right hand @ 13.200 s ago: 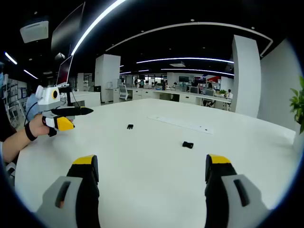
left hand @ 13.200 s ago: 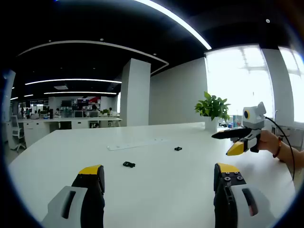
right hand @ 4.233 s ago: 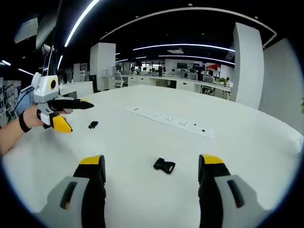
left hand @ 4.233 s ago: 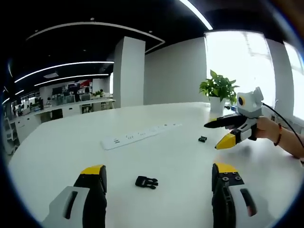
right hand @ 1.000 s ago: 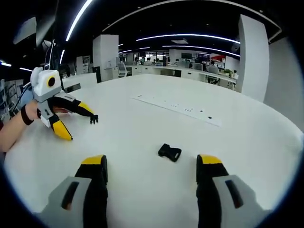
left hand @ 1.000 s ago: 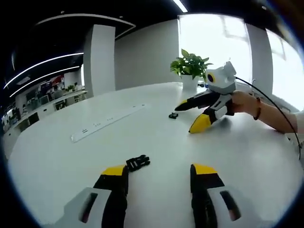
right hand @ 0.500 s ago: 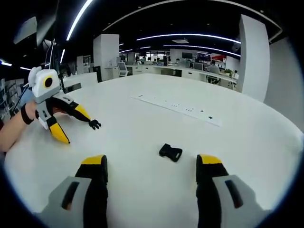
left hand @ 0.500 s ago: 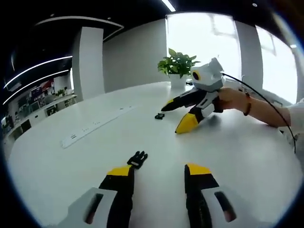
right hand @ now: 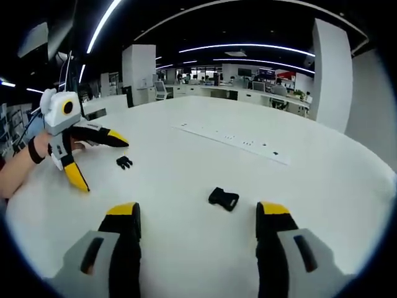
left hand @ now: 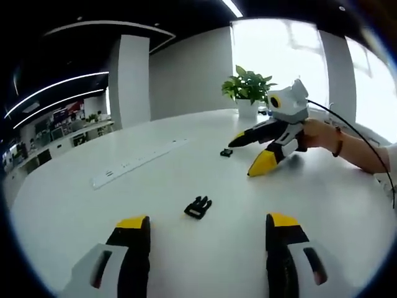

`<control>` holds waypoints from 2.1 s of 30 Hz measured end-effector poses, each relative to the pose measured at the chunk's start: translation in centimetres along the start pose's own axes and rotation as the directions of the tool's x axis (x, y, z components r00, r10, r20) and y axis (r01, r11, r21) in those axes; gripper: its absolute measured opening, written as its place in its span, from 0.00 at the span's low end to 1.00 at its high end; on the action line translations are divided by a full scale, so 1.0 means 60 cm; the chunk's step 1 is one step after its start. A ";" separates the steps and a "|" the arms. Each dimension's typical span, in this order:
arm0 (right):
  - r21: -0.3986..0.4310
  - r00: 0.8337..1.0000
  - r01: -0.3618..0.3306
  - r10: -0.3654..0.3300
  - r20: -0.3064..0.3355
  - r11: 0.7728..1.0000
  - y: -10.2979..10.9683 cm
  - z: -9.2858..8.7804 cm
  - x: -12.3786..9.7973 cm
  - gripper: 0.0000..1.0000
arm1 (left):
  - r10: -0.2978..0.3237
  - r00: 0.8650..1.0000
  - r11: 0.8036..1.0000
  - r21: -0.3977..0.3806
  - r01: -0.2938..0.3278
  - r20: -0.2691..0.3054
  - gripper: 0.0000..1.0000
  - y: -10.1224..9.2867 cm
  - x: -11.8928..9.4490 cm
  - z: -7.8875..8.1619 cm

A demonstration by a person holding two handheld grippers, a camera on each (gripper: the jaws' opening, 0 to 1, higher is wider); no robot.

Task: Snap the two parts of the plastic buckle together until the buckle closes and remains connected.

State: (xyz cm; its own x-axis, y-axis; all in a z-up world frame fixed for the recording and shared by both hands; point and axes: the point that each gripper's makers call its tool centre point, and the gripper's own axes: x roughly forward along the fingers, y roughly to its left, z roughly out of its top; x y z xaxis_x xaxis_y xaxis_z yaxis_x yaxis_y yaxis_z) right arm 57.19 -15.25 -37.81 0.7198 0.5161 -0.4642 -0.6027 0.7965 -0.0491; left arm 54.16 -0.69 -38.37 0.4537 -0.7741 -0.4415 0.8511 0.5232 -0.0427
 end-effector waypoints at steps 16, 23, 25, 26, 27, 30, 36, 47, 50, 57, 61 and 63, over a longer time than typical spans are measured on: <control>0.002 1.000 -0.002 0.002 0.002 1.000 0.004 -0.004 -0.001 0.76 | -0.008 0.999 1.000 -0.014 0.008 0.041 0.73 -0.008 0.024 0.018; 0.006 1.000 -0.003 0.003 0.004 1.000 0.002 -0.004 0.000 0.76 | -0.030 0.998 1.000 -0.002 0.030 0.052 0.69 -0.013 0.035 0.025; 0.007 1.000 -0.005 0.005 0.008 1.000 0.001 -0.004 0.001 0.76 | -0.038 0.998 0.999 0.001 0.038 0.052 0.68 -0.012 0.036 0.025; 0.008 1.000 -0.006 0.006 0.007 1.000 0.001 -0.003 0.001 0.76 | -0.041 0.998 0.999 0.003 0.041 0.049 0.68 -0.011 0.037 0.027; 0.007 1.000 -0.004 0.004 0.005 1.000 0.001 -0.004 0.001 0.76 | -0.045 0.998 0.999 0.005 0.044 0.047 0.67 -0.011 0.038 0.026; 0.005 1.000 -0.005 0.005 0.003 1.000 0.002 -0.003 0.001 0.75 | -0.054 0.997 0.999 0.009 0.053 0.046 0.59 -0.008 0.039 0.026; 0.002 1.000 -0.006 0.006 0.000 1.000 0.004 -0.002 -0.001 0.75 | -0.051 0.998 0.999 0.005 0.051 0.038 0.55 -0.003 0.045 0.027; 0.002 1.000 -0.009 0.009 0.001 1.000 0.005 0.002 0.000 0.75 | -0.059 0.998 0.998 0.015 0.059 0.032 0.35 -0.001 0.038 0.023; 0.002 1.000 -0.011 0.011 0.003 1.000 0.006 0.004 -0.001 0.75 | -0.053 0.998 0.999 0.010 0.053 0.040 0.30 0.007 0.032 0.026; 0.002 1.000 -0.010 0.010 0.005 1.000 0.006 0.006 -0.001 0.75 | -0.046 0.998 0.999 0.010 0.046 0.043 0.25 0.009 0.025 0.027; 0.002 1.000 -0.011 0.011 0.004 1.000 0.007 0.005 0.000 0.75 | -0.053 0.998 0.998 0.021 0.052 0.042 0.17 0.005 0.022 0.027; 0.001 1.000 -0.011 0.011 0.004 1.000 0.008 0.005 -0.001 0.75 | -0.050 0.998 0.999 0.022 0.049 0.041 0.17 0.005 0.022 0.026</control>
State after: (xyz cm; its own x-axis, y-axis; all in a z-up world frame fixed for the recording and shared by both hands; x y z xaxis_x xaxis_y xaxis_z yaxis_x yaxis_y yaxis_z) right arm 56.95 -14.81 -37.52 0.7145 0.5264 -0.4610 -0.6103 0.7910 -0.0427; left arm 55.46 -2.11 -37.54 0.4207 -0.8133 -0.4021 0.8781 0.4764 -0.0449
